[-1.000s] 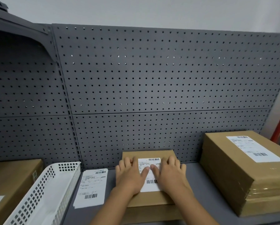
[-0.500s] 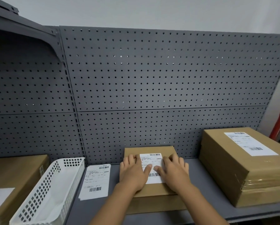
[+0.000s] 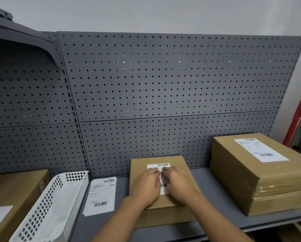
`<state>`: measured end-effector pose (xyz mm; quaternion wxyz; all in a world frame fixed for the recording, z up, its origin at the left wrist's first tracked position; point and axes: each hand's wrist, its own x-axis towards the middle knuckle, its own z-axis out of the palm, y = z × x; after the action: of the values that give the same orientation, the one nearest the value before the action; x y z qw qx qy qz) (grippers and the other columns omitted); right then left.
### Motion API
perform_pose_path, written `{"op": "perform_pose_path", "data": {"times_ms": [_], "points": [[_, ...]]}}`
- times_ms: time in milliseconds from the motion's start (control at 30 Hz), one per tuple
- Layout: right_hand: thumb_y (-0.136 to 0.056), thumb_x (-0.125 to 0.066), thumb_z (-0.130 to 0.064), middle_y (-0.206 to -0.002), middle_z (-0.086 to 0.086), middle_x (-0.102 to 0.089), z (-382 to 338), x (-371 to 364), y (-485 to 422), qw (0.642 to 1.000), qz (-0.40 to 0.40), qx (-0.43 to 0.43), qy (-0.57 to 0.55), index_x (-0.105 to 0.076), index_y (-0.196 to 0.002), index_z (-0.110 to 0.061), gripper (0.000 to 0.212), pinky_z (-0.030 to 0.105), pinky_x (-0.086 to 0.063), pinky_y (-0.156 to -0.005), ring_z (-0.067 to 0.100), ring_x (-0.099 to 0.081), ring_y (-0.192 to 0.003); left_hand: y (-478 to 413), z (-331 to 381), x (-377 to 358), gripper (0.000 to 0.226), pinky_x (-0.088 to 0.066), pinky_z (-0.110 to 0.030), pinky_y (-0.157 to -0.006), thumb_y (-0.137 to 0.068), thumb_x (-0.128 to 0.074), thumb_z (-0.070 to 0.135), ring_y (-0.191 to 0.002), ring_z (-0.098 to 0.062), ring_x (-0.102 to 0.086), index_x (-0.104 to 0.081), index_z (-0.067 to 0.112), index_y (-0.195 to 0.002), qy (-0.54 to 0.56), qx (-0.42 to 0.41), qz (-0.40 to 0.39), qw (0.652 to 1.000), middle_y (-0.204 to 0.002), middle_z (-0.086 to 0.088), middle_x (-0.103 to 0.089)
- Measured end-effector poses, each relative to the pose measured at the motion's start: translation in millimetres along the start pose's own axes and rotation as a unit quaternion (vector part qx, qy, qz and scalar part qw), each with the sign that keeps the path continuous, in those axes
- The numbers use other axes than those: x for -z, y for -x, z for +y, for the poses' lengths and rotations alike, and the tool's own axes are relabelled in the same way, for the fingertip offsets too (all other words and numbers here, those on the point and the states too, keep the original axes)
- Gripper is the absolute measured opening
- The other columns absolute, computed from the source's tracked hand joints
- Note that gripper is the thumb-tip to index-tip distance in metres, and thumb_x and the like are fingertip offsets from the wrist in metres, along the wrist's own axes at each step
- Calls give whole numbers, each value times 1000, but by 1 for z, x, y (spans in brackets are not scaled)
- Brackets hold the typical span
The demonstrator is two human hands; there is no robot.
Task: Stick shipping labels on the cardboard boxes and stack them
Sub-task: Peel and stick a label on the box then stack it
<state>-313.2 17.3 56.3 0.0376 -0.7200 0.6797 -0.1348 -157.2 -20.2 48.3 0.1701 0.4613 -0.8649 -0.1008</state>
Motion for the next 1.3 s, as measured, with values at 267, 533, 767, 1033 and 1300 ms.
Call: {"op": "perform_pose_path", "data": {"times_ms": [267,533,767,1033,1300], "points": [[-99,-41,-10,-155,3,-47,17,1,-3,996,-52,68,-4,-47,-149,-16,50,44,-8,-129,21,-40,-144,-8,-5,11,49,-28,-37,-125,-108,-35,32,-154,-20,-30,-42,22,-155,-37,-18,-100,994,-166,0,-35],[-104,-45,-15,-151,-2,-54,24,19,20,990,-4,99,-97,-59,-141,-15,40,18,-13,-123,12,-42,-143,21,3,16,51,-27,-32,-125,-108,-36,36,-153,-17,-33,-38,25,-158,-35,-50,-53,997,-165,5,-38],[-104,-38,-17,-166,-7,-30,28,8,28,992,-52,85,-73,-46,-152,-25,49,26,-5,-126,7,-22,-154,34,9,23,40,-34,-32,-117,-109,-37,31,-141,-19,-47,-59,25,-142,-40,-57,-61,996,-156,6,-51],[-98,-44,-14,-158,-13,-42,20,19,51,990,15,98,-100,-56,-146,-25,50,9,-9,-117,3,-30,-149,44,8,34,34,-38,-39,-116,-106,-34,26,-121,-22,-58,-61,28,-127,-60,-92,-61,992,-134,9,-64],[-87,-41,-17,-150,-22,-50,32,8,54,992,-43,71,-96,-68,-127,-36,51,30,-35,-119,-3,-35,-146,62,1,21,42,-11,-28,-127,-107,-36,23,-150,-6,-33,-55,29,-144,-27,-99,-58,993,-162,14,-40]]}}
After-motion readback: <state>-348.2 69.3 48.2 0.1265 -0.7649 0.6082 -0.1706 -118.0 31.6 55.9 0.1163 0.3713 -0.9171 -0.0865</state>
